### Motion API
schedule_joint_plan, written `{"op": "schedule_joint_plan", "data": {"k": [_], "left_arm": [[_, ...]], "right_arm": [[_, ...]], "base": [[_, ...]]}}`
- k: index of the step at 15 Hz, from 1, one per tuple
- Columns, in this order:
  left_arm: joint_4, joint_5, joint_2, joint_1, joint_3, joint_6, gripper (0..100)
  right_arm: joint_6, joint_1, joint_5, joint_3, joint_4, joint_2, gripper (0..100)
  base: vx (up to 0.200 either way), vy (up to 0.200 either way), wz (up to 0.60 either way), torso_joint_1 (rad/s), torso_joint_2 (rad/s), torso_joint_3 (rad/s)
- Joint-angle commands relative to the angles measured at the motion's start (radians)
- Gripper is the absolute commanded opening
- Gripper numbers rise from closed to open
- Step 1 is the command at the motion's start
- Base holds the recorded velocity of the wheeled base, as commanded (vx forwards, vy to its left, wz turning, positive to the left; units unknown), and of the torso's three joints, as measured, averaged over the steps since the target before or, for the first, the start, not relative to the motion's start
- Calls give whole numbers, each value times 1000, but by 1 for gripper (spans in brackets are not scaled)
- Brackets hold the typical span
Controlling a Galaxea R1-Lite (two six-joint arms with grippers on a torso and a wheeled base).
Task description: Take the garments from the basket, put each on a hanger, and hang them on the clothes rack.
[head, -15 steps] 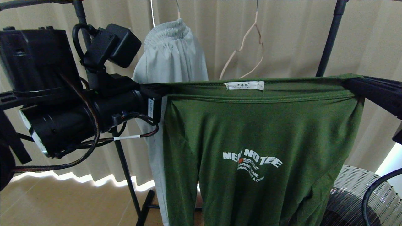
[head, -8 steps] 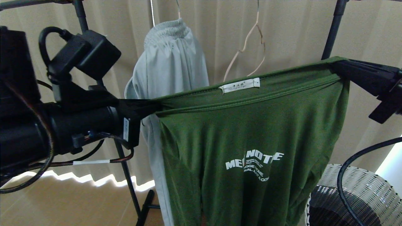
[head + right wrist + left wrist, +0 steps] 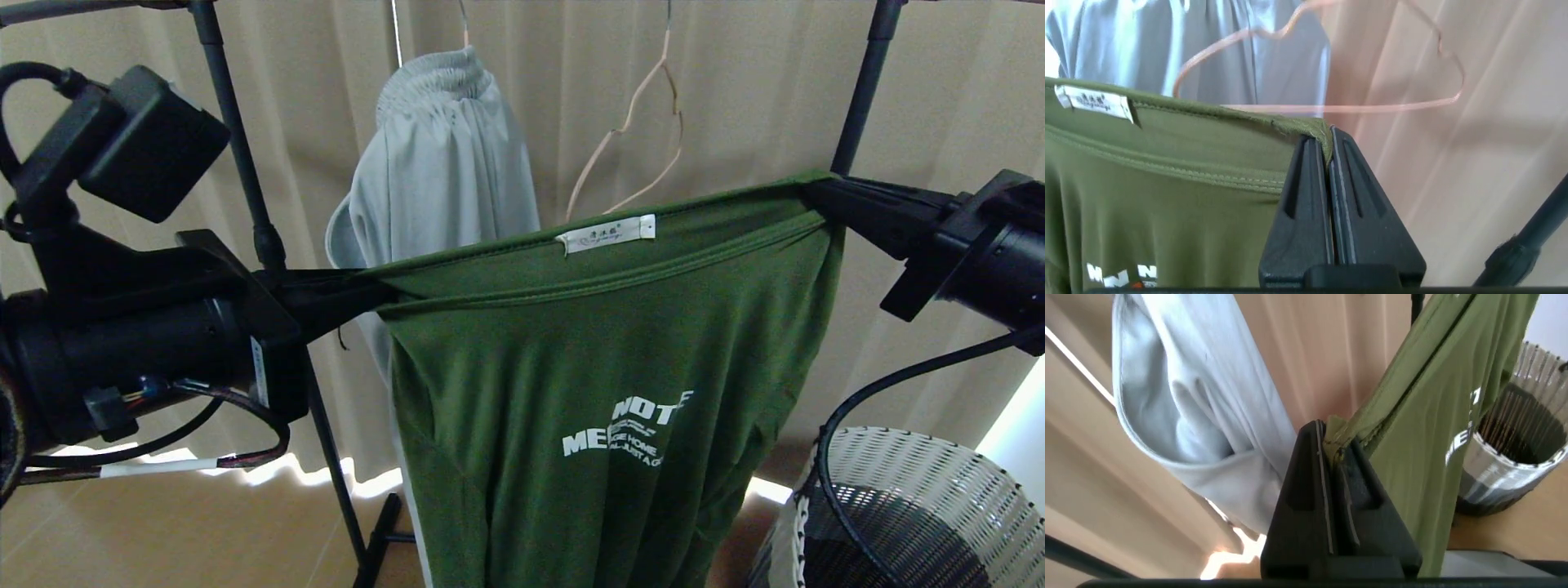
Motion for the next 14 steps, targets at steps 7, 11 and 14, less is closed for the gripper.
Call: {"op": "schedule_joint_plan", "data": {"k": [7, 11, 14], "left_arm": [[-4, 3, -8, 1, -19, 2, 0], [-4, 3, -5, 1, -21, 3, 0], [-4, 3, -2, 8, -18, 5, 0]], "right_arm": [[-2, 0, -3, -14, 2, 2, 0], [-2, 0, -4, -1, 10, 0, 100], [0, 0, -3, 29, 1, -1, 100]], "base": [[0, 0, 0, 0, 0, 0], [0, 0, 0, 0, 0, 0], [0, 0, 0, 0, 0, 0]]}}
